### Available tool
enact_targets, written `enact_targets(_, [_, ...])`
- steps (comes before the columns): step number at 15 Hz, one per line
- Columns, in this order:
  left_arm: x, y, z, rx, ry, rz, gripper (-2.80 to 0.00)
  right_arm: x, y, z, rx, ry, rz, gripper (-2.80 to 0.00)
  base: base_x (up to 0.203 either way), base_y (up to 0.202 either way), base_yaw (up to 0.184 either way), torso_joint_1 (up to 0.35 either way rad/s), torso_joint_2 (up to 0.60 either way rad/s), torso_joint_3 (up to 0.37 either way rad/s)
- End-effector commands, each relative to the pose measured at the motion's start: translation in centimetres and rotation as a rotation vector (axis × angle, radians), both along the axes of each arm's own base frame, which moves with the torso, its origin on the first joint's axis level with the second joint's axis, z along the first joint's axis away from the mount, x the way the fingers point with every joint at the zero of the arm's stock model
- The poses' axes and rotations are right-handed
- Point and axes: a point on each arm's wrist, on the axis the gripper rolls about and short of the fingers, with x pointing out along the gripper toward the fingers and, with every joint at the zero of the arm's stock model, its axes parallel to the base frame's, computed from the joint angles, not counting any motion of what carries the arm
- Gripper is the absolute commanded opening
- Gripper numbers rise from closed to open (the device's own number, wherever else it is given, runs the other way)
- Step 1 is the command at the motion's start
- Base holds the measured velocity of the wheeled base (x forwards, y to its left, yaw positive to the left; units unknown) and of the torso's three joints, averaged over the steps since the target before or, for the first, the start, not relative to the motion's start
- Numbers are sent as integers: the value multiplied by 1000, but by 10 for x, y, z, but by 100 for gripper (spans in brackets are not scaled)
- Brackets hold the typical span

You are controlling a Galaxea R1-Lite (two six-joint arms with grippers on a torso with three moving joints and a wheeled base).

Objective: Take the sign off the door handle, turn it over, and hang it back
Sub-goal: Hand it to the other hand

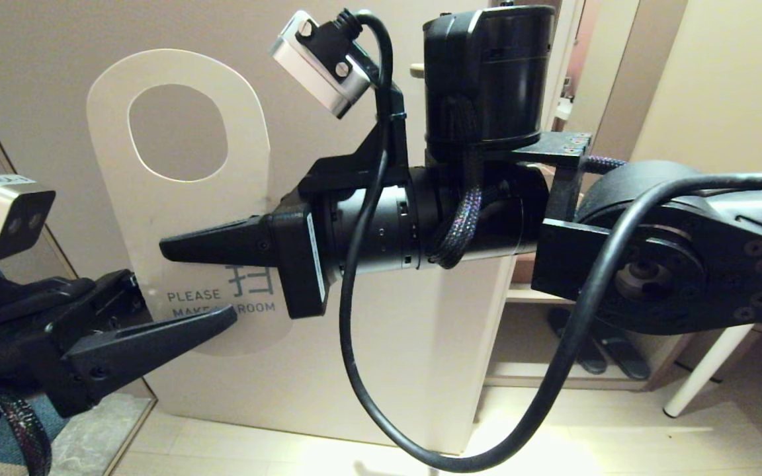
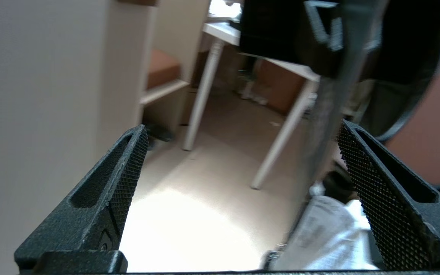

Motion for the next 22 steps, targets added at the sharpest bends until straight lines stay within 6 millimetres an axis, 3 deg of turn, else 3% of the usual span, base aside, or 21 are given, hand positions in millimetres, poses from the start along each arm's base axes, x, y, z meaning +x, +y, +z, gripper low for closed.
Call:
enact_targets(1, [-5, 0, 4, -13, 2, -26, 0, 1, 2, -3, -4, 6, 7, -280, 0, 0, 0, 0, 0, 0])
enact_targets(12, [-28, 4, 7, -35, 57, -155, 0, -3, 4, -3, -5, 32, 57, -280, 0, 0, 0, 0, 0, 0])
enact_targets(22, [-30, -1, 5, -30, 76, -214, 0, -13, 12, 1, 5, 32, 87, -280, 0, 0, 0, 0, 0, 0])
